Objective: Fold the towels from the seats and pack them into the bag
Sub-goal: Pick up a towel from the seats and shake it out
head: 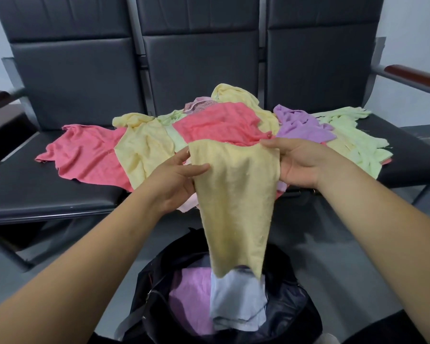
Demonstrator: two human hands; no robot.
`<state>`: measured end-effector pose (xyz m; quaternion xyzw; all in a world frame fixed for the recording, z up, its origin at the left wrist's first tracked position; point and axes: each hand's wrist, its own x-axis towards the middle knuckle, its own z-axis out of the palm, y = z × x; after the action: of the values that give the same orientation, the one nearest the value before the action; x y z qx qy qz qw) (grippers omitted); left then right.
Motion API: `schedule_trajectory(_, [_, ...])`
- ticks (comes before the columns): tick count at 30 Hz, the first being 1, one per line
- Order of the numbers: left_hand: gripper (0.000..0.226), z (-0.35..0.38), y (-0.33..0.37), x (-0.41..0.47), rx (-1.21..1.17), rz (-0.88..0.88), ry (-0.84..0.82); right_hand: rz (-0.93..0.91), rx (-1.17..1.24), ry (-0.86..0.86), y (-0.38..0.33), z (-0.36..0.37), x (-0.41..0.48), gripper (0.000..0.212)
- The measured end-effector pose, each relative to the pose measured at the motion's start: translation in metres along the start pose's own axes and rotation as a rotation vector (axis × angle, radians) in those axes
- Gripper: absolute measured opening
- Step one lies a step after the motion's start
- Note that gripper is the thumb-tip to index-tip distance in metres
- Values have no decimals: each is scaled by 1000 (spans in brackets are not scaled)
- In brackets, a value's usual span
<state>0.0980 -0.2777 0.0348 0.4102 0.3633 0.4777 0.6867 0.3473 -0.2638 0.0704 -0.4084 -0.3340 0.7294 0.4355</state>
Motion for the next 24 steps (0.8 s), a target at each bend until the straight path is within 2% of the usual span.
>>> schedule_trajectory(2, [33,1,0,2,97,33,32,-48,69,18,1,-7,5,50])
schedule_trajectory(3, [28,-1,0,4,152,38,49,-52,56,30,2,-11,8,53])
schedule_trajectory(5, [20,-6,2,6,250,24,101,-46,-70,67,5,-16,14,40])
schedule_trajectory(8, [18,-14,6,6,475,44,177,-99,-426,191,7,-19,15,12])
schedule_trajectory(11, [19,-18,6,6,593,101,251,-141,-572,264,8,-21,16,21])
schedule_trajectory(13, [17,-16,4,5,528,85,273,-148,-516,256,9,-21,16,27])
schedule_trajectory(14, [16,-13,4,5,447,61,271,-144,-428,233,8,-19,15,23])
schedule_trajectory(16, [14,-8,5,5,249,20,263,-138,-145,122,5,-16,13,15])
schedule_trajectory(18, [10,-5,9,3,75,5,201,-149,67,1,1,-15,11,22])
schedule_trajectory(20, [8,-5,13,1,18,33,111,-143,14,-37,-1,-15,10,36])
schedule_trajectory(21, [15,-5,15,0,46,55,85,-144,-64,-11,-1,-15,10,39])
schedule_trajectory(23, [18,-9,16,-2,175,102,91,-170,-172,60,0,-19,11,31])
schedule_trajectory(24, [16,-11,17,-2,273,133,116,-186,-214,95,0,-20,11,16])
